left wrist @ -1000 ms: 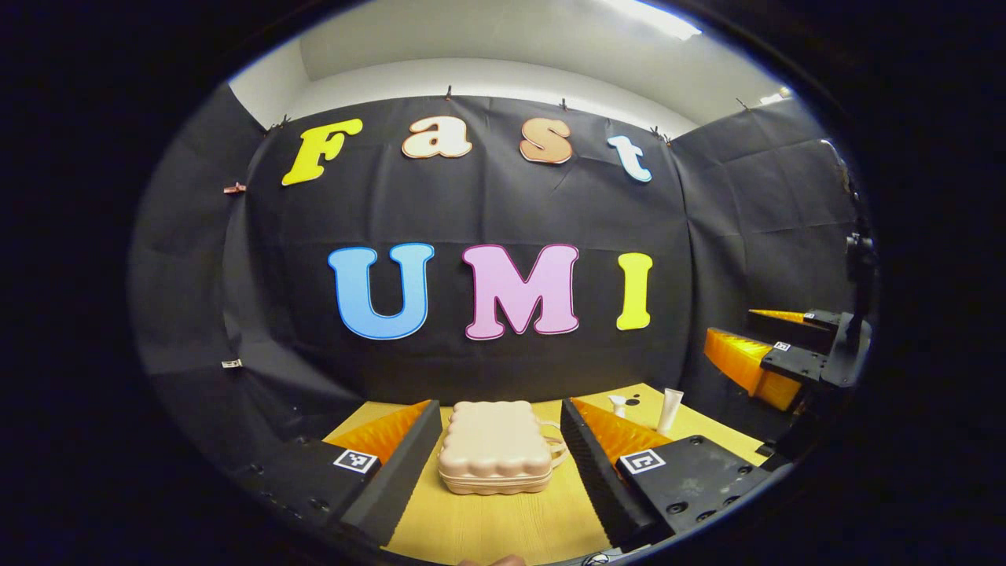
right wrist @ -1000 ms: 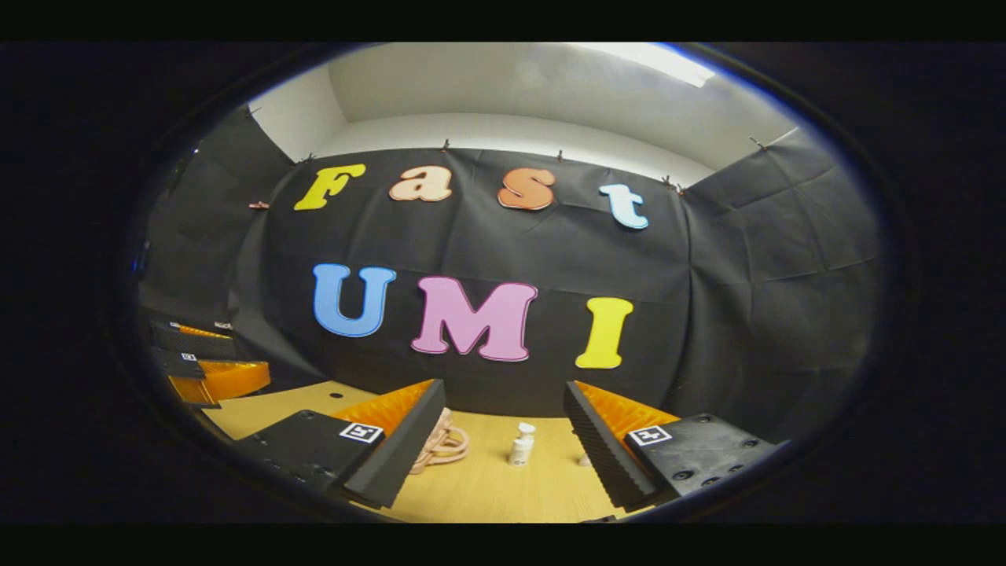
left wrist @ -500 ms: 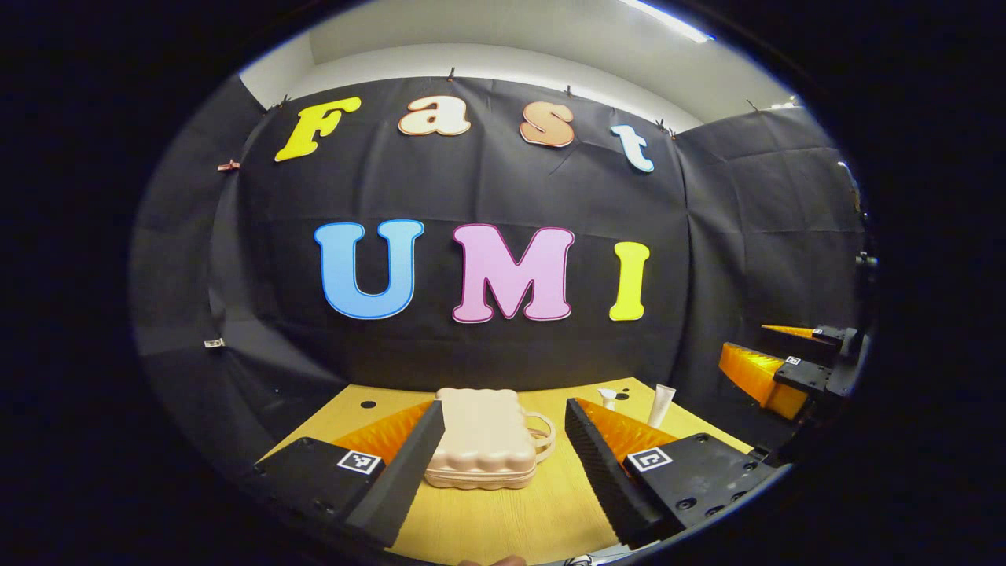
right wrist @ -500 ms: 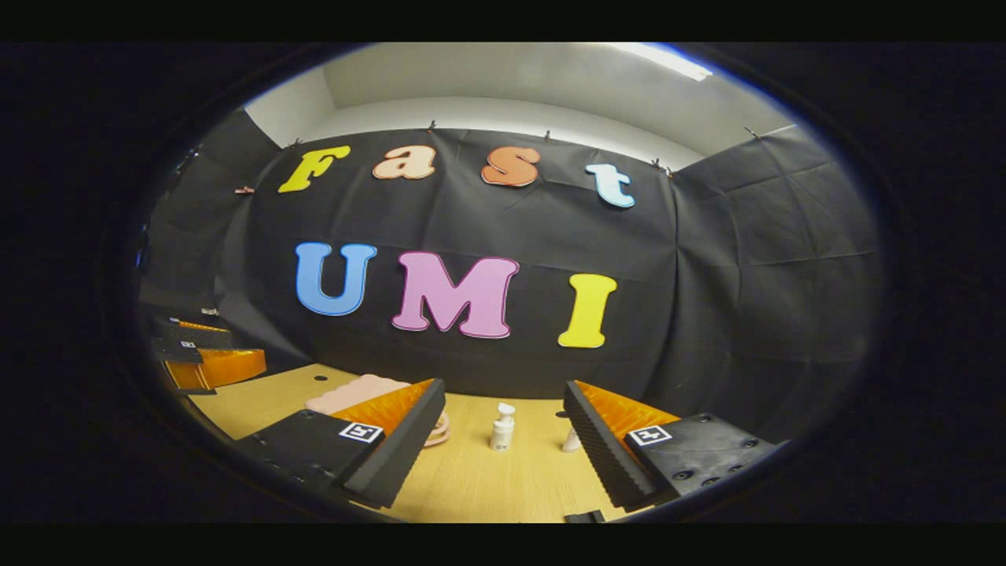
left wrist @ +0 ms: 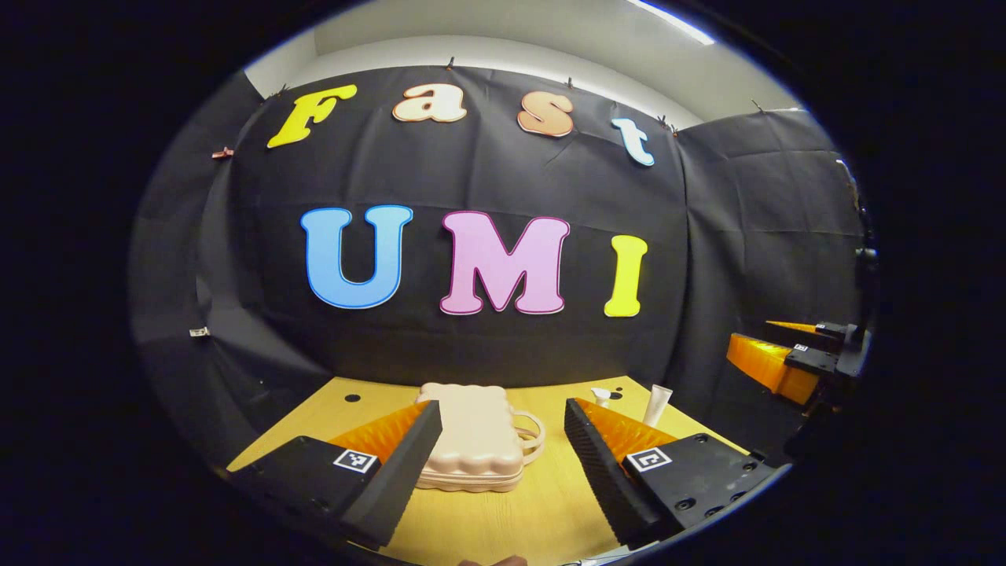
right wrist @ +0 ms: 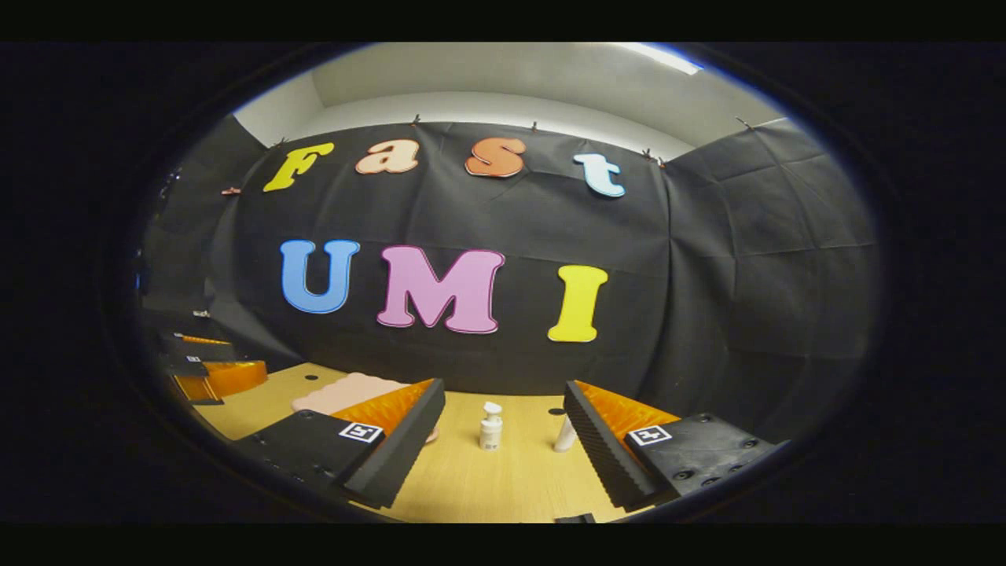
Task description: First open the suitcase, pack the skin care products into it, and then close the suitcase.
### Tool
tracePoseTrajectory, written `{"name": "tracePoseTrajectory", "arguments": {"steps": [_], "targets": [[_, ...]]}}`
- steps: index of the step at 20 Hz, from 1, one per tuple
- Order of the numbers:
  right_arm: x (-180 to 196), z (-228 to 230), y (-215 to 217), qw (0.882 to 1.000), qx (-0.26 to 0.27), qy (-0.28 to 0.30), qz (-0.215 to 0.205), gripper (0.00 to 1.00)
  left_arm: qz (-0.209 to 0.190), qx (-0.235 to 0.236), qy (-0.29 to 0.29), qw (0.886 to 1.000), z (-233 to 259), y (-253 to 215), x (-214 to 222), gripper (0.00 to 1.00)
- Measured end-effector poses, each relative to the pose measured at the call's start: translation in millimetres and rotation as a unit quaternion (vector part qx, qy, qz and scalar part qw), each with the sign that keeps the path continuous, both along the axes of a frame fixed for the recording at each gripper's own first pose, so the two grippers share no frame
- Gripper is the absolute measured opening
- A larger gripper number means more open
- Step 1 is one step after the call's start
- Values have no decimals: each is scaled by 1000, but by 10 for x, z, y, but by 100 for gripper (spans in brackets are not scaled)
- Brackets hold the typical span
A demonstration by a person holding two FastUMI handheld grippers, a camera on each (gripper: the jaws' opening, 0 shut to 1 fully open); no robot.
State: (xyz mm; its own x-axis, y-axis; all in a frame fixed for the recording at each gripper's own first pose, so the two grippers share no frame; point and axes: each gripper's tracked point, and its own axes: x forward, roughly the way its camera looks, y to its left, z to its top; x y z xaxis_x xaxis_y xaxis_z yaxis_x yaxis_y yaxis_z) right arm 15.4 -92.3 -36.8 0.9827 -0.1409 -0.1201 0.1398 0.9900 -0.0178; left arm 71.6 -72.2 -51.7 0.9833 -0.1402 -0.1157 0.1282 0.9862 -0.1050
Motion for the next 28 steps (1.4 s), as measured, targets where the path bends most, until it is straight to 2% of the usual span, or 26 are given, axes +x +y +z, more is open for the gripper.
{"name": "tracePoseTrajectory", "arguments": {"steps": [4,12,18,22,26,28], "targets": [[190,-121,-372,1000,-8,4,-20,96,-16,3,2,1000,-153,-327,395,98],[584,-516,-719,999,-9,37,-24,96,-29,28,64,997,-847,-796,1426,98],[811,-857,-1023,998,-10,64,-27,96,-48,30,117,991,-1428,-1351,2258,99],[924,-1186,-1244,995,-3,98,-34,97,-23,13,181,983,-1984,-1548,2589,99],[1024,-1430,-1393,992,0,120,-41,97,29,27,237,971,-2503,-1440,2799,98],[1092,-1508,-1449,991,2,131,-41,97,46,40,260,964,-2691,-1395,2858,93]]}}
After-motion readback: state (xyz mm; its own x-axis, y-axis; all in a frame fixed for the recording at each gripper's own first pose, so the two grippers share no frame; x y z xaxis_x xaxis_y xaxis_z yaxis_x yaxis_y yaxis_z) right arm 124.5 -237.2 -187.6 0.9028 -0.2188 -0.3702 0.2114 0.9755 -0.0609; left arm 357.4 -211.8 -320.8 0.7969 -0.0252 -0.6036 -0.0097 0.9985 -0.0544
